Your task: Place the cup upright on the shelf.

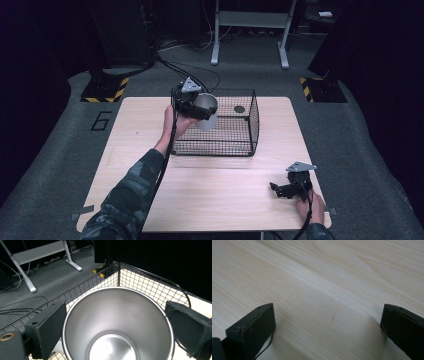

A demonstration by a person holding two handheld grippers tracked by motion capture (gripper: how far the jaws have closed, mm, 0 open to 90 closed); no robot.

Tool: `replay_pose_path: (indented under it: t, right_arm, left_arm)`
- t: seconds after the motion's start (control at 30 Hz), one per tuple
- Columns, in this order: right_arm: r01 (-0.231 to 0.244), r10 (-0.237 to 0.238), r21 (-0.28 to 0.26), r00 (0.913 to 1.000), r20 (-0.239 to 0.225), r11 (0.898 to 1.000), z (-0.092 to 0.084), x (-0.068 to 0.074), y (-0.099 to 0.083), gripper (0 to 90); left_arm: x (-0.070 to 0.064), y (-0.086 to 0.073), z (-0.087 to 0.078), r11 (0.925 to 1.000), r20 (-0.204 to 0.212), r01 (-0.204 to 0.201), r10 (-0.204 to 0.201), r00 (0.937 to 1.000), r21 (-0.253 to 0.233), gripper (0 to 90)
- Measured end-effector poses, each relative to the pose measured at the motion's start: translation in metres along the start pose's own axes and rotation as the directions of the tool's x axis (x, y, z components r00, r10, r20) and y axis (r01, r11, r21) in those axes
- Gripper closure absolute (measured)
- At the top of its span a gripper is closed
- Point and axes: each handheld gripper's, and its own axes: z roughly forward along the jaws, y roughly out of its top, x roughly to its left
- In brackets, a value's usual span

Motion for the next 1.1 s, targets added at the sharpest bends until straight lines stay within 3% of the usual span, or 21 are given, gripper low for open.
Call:
replay_pose_path:
  t: [0.73, 1.1]
  right_arm:
    - [0.011, -0.011, 0.003, 0.9999, -0.004, 1.0, 0.0, -0.001, 0.0, 0.0]
    - [0.011, -0.011, 0.003, 0.9999, -0.004, 1.0, 0.0, -0.001, 0.0, 0.0]
  left_arm:
    - [0.008, -0.016, 0.038, 0.9952, -0.019, 0.056, -0.055, 0.9983, 0.08, 6.5]
    - [0.01, -0.024, 0.054, 0.99, -0.02, 0.055, -0.053, 0.9984, 0.13, 6.5]
